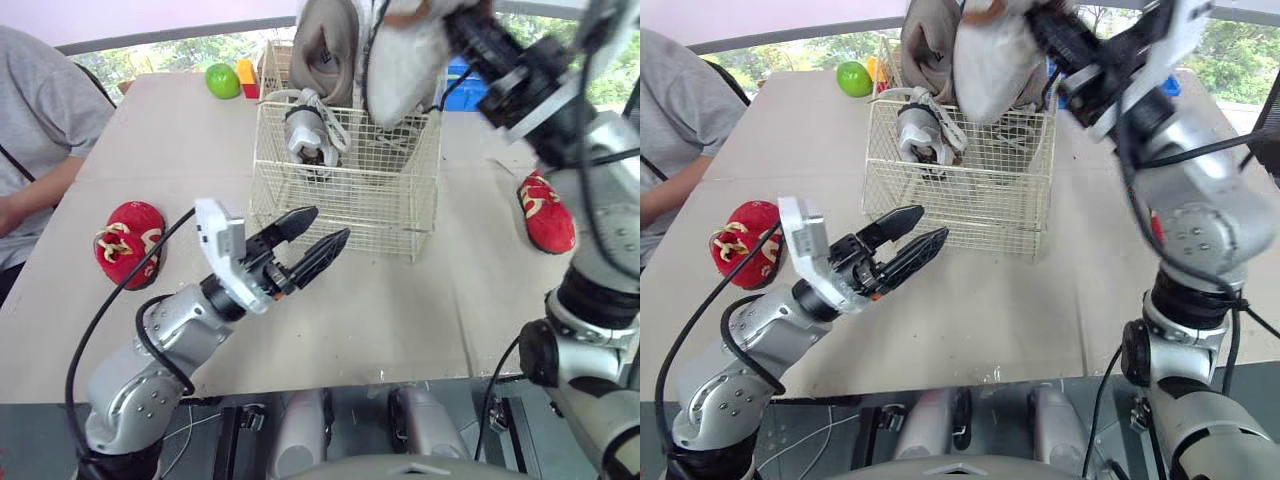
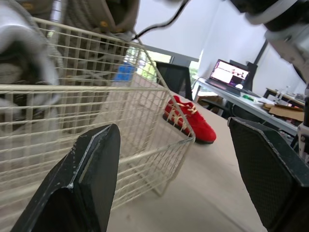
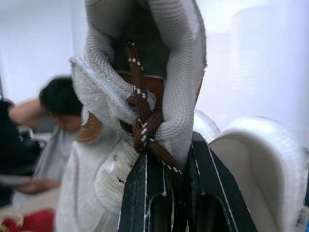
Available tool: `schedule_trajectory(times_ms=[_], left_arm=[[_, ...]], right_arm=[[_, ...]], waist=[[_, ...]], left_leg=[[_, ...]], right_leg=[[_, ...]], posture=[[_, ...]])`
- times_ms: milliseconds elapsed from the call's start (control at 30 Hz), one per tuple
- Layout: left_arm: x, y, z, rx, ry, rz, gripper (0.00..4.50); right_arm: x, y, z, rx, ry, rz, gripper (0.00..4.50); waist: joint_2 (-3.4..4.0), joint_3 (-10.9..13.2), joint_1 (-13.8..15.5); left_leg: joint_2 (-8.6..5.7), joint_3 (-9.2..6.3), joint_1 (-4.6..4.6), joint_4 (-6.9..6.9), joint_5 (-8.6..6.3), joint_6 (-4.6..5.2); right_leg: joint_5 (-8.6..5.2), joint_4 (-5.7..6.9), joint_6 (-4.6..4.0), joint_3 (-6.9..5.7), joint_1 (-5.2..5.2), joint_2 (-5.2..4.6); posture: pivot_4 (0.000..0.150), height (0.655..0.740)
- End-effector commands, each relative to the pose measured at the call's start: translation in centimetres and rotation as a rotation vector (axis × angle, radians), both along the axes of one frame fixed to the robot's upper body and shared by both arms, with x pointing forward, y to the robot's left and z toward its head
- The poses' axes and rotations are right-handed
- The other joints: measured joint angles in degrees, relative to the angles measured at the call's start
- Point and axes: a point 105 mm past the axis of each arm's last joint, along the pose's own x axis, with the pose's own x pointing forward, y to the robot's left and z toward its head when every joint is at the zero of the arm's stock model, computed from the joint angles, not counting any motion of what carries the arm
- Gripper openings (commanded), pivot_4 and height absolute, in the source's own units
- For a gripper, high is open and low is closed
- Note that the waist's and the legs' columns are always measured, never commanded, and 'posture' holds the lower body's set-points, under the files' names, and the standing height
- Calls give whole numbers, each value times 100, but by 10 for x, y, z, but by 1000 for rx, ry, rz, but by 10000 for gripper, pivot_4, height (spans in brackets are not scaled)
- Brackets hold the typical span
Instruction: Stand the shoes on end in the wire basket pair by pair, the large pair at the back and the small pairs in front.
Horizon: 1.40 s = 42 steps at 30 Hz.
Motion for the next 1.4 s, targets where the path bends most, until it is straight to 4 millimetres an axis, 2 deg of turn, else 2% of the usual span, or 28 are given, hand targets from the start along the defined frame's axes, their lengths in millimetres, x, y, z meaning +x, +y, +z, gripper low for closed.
schedule_trajectory(times_ms=[33,200,300,367,467,600,700,833,900,967,1133,1233,1333,1367,1400], left_arm=[[-11,3,12,-11,-61,-50,38698],[-14,10,10,20,-64,-45,38698],[-15,7,10,28,-65,-50,38698],[-15,5,9,28,-64,-54,38698],[-12,6,8,25,-61,-50,38698],[-9,5,7,22,-63,-46,38698],[-8,7,4,21,-58,-38,38698],[-7,8,1,37,-60,-24,38698],[-6,8,2,38,-67,-10,38698],[-6,8,2,37,-73,-2,38698],[-6,4,1,31,-74,2,38698],[-5,5,1,30,-72,6,38698],[-4,6,0,32,-67,6,38698],[-3,6,-1,32,-66,4,38698],[-3,5,-1,32,-65,3,38698]], right_arm=[[7,-10,3,14,-125,-179,913],[16,-10,-18,-26,-178,-280,913],[21,-5,-44,-115,-163,-283,913],[24,-5,-54,-127,-137,-277,913],[35,0,-82,-233,-65,-286,913],[41,-3,-99,-287,-4,-278,913],[43,-6,-102,-322,58,-252,913],[47,-7,-108,-506,124,-285,913],[47,-8,-92,-416,189,-351,913],[41,0,-86,-370,240,-352,913],[20,30,-101,-418,258,-263,913],[16,39,-93,-340,303,-212,913],[14,43,-99,-297,374,-134,913],[13,43,-99,-288,384,-124,6813],[13,42,-100,-284,389,-123,9740]], waist=[[0,0,32],[-1,-1,9],[-4,-3,14],[-4,-3,9],[-3,-2,0],[-4,-5,-7],[-6,-7,-6],[-7,-8,-8],[-8,-8,-13],[-7,-8,-30],[-10,-10,-14],[-10,-9,-19],[-10,-9,-20],[-10,-9,-17],[-10,-9,-17]], left_leg=[[-3,1,-1,2,0,0],[-1,2,3,3,1,-1],[0,-2,6,-1,1,-1],[1,-1,6,-1,1,-1],[0,4,9,0,1,-1],[3,2,14,0,1,-1],[3,4,23,0,1,-1],[6,12,44,-1,0,0],[7,19,73,-8,0,-1],[11,24,93,-17,-1,-1],[10,24,93,-30,-2,-2],[10,29,89,-30,-2,-2],[10,26,90,-31,-2,-2],[10,26,89,-32,-2,-2],[10,26,88,-33,-2,-2]], right_leg=[[0,0,0,0,0,-2],[0,3,-1,1,1,-2],[-1,3,-1,-2,2,0],[-1,2,-2,-2,4,0],[-2,4,-6,4,4,0],[-11,6,-20,3,6,2],[-11,5,-21,4,16,2],[-13,7,-25,9,30,1],[-14,6,-27,13,52,0],[-14,6,-28,17,62,1],[-14,0,-30,15,61,0],[-14,-2,-30,19,57,-2],[-14,-2,-30,16,57,-1],[-14,-3,-30,15,57,-1],[-14,-4,-30,15,57,-1]], posture=[[1500,7400],[1500,7400],[1500,7400],[1500,7400],[1500,7400],[1500,7400],[1500,7400],[1500,7400],[1500,7400],[1500,7400],[1500,7400],[1500,7400],[1500,7400],[1500,7400],[1500,7400]])
